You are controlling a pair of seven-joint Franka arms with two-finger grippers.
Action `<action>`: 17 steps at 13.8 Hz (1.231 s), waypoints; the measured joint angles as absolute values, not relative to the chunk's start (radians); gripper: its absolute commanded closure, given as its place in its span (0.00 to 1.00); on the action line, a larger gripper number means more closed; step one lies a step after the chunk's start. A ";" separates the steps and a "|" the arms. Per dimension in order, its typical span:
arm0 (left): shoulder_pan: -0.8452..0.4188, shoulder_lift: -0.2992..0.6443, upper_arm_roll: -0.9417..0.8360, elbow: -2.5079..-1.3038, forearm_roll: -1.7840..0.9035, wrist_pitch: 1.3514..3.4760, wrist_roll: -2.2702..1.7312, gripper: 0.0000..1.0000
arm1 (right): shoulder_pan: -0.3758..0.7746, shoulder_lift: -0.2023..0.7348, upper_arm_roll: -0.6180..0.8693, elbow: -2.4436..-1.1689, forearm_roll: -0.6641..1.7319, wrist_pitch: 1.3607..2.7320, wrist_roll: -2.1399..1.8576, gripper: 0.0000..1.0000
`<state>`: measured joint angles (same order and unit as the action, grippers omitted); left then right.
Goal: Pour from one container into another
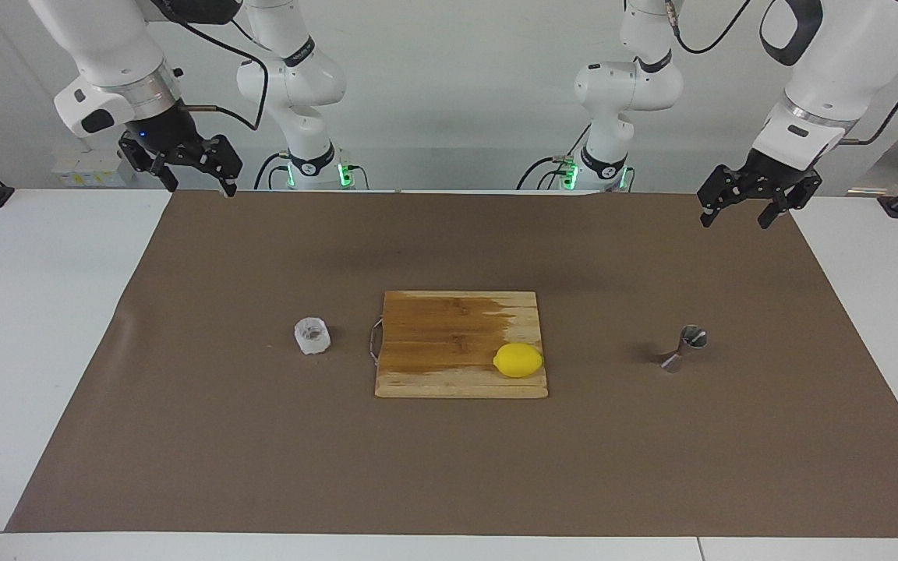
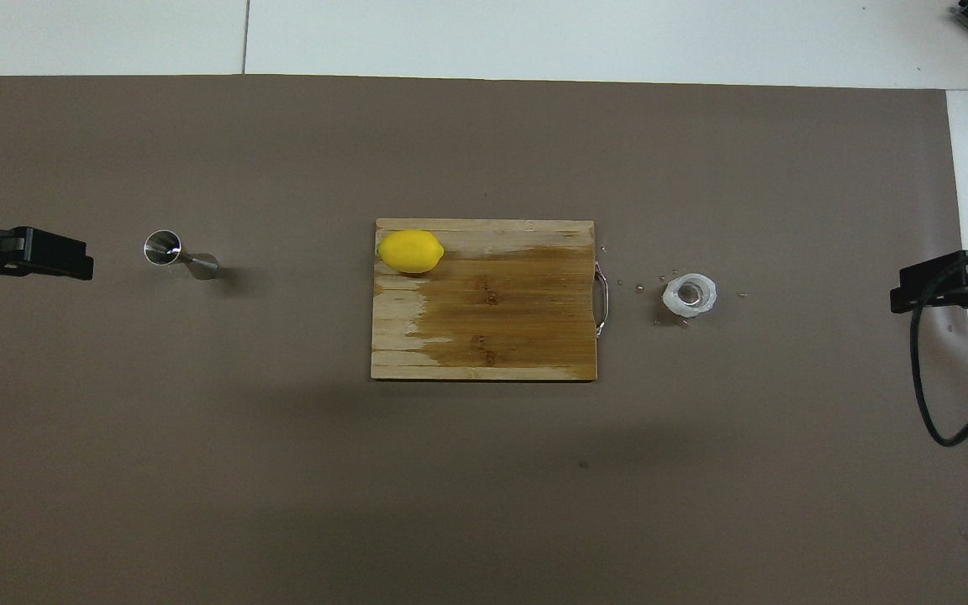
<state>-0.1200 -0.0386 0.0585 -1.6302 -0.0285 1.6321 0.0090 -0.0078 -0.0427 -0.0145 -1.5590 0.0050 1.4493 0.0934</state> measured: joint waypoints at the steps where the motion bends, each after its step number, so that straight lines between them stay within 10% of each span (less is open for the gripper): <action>1: -0.120 -0.039 0.058 -1.630 -0.028 1.632 0.009 0.00 | -0.008 -0.043 -0.015 -1.559 0.005 1.449 0.093 0.00; 17: -0.012 0.031 0.061 -1.630 -0.239 1.615 -0.502 0.00 | -0.008 -0.043 -0.015 -1.559 0.005 1.449 0.093 0.00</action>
